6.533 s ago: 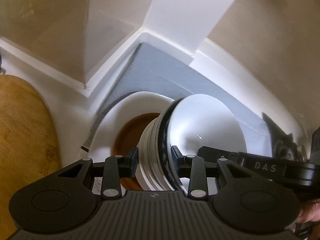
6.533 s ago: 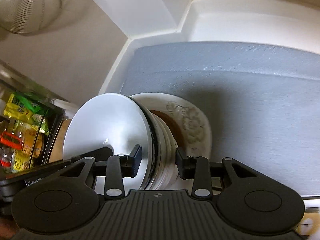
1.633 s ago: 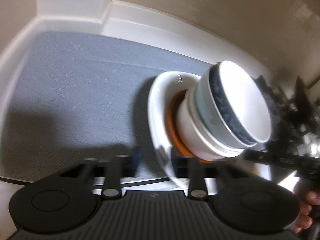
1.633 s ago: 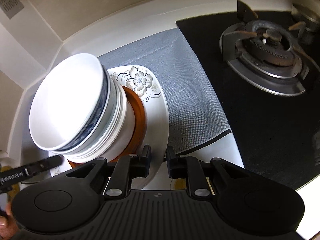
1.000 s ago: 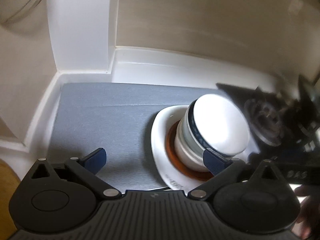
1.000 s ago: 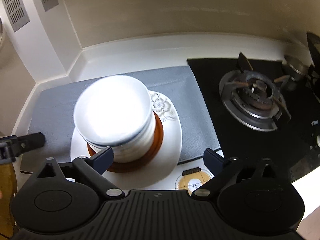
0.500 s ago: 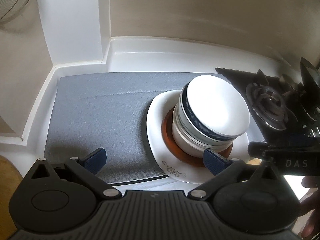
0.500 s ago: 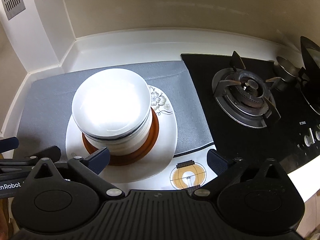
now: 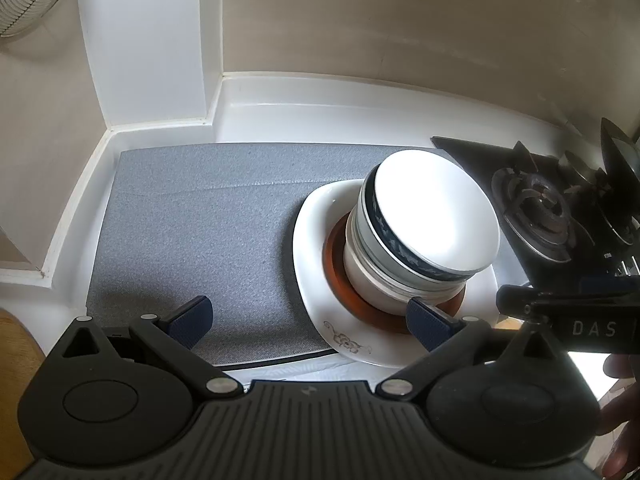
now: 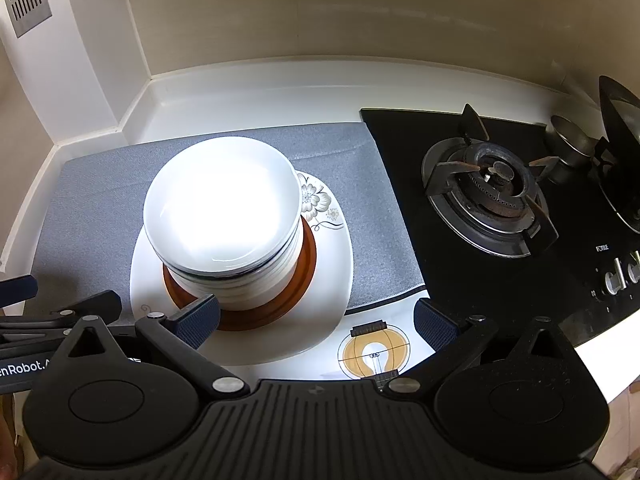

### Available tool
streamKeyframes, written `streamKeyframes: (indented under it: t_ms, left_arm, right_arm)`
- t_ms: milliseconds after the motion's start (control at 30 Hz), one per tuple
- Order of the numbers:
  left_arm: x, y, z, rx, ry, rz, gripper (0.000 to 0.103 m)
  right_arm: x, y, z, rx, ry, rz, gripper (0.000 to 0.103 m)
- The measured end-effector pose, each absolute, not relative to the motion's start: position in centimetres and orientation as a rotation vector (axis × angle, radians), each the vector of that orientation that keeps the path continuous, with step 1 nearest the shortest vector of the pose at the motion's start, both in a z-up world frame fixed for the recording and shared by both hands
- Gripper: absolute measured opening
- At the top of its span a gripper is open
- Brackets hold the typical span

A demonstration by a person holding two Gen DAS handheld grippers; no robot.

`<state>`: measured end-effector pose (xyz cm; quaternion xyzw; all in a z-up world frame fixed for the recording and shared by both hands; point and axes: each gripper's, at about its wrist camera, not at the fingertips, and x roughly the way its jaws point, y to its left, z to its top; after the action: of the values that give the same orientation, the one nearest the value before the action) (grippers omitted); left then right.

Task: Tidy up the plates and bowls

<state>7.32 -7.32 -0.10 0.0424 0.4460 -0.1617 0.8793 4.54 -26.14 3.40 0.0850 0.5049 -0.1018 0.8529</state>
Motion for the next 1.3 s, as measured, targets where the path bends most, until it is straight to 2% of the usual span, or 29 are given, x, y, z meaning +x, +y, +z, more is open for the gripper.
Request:
streamKeyframes:
  t_ms: [1300]
  left_arm:
    - [7.22,-7.50,-0.13,0.106,0.911,-0.377,0.103]
  right_arm:
    - [4.54,-26.08,3.28,0.174,1.081,-0.235,0.102]
